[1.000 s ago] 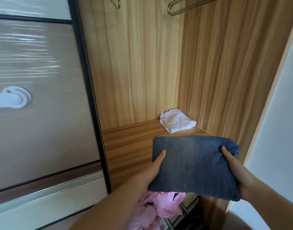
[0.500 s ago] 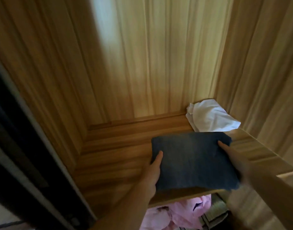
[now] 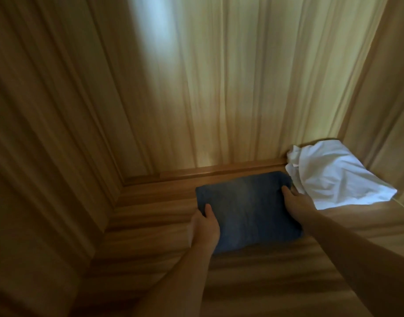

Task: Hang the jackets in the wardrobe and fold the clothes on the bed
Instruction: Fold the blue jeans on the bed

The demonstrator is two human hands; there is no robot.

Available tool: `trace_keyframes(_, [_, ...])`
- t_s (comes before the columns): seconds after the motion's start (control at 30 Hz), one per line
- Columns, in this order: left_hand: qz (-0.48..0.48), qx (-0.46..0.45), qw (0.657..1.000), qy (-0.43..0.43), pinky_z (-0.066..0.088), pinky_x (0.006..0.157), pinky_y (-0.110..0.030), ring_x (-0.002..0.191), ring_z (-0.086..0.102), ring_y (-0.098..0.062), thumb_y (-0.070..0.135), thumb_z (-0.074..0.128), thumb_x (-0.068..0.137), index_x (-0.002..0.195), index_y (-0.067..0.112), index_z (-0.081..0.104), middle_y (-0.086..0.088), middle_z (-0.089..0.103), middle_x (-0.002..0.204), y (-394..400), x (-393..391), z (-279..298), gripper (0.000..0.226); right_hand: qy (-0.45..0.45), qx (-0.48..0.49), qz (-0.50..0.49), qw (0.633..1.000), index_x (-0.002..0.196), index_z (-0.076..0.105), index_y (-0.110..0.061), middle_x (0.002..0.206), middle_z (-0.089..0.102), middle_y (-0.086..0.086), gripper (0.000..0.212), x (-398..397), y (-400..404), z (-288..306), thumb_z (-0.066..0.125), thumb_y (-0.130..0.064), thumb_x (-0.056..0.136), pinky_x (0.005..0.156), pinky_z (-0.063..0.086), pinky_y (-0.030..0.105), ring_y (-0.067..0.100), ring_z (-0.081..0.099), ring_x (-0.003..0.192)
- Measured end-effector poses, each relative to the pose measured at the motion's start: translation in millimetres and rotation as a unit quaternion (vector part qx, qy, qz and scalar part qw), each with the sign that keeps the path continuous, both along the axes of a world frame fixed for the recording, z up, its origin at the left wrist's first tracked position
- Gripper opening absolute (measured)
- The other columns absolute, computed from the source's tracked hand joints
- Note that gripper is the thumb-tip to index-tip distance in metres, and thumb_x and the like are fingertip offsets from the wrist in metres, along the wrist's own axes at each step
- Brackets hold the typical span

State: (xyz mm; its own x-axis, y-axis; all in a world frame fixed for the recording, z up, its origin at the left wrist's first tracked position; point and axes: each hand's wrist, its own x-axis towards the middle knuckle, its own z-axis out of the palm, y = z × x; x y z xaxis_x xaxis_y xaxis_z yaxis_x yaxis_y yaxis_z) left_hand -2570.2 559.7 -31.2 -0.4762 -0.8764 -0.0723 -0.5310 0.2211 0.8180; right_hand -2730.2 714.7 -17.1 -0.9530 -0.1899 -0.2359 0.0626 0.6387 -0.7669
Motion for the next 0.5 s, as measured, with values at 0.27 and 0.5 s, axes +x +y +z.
trace_keyframes(0.27, [-0.006, -0.015, 0.997, -0.079, 0.04, 0.073, -0.03, 0.101, 0.063, -0.027, 0.048, 0.038, 0.099, 0.115, 0.016, 0.058, -0.009, 0.066, 0.112, -13, -16, -14, 0.041, 0.028, 0.041, 0.02, 0.999, 0.134, 0.052, -0.011, 0.106, 0.066, 0.023, 0.041, -15, -1, -14, 0.044, -0.031, 0.1, 0.096, 0.041, 0.039, 0.028, 0.058, 0.085])
trace_keyframes(0.5, [-0.032, -0.016, 0.998, 0.044, 0.042, 0.096, -0.034, 0.116, 0.057, -0.028, 0.035, 0.04, 0.102, 0.139, 0.02, 0.043, -0.007, 0.058, 0.131, -9, -14, -11, 0.041, 0.162, 0.022, 0.075, 0.984, 0.132, 0.045, -0.024, 0.139, 0.047, 0.008, 0.038, -16, 5, -10, 0.044, -0.023, 0.094, 0.093, 0.042, 0.042, 0.03, 0.053, 0.111])
